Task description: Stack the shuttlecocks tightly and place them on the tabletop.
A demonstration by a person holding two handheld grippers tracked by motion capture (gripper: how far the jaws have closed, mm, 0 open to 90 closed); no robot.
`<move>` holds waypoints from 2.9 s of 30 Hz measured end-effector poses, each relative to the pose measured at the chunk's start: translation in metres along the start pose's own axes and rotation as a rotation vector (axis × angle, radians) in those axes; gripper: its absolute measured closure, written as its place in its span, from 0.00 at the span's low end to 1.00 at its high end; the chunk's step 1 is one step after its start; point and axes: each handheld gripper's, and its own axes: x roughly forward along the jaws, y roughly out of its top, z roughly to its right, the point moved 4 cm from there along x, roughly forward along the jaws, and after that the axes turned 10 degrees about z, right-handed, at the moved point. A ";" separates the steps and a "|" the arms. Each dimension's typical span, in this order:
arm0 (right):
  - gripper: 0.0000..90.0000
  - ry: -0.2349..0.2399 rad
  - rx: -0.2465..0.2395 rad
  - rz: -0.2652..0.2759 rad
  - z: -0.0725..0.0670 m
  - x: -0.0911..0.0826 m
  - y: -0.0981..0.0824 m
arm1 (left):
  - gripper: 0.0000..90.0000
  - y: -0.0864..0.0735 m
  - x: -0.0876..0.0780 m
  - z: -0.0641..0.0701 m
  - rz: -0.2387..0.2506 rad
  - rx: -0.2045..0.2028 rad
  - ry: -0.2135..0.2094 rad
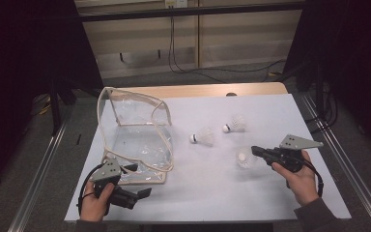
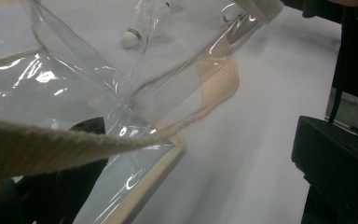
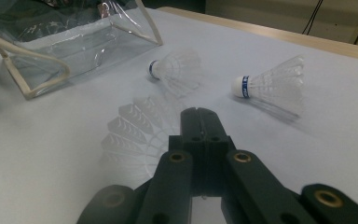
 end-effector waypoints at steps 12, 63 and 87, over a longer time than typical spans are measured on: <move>1.00 -0.005 0.009 -0.018 0.007 0.024 0.000 | 0.04 -0.001 0.001 -0.001 -0.005 0.006 -0.002; 1.00 -0.144 0.057 -0.100 0.031 -0.005 -0.017 | 0.04 -0.002 0.002 0.000 -0.005 0.000 -0.004; 0.68 -0.135 0.062 -0.082 0.021 -0.009 -0.010 | 0.04 -0.003 0.002 0.000 -0.010 0.004 -0.002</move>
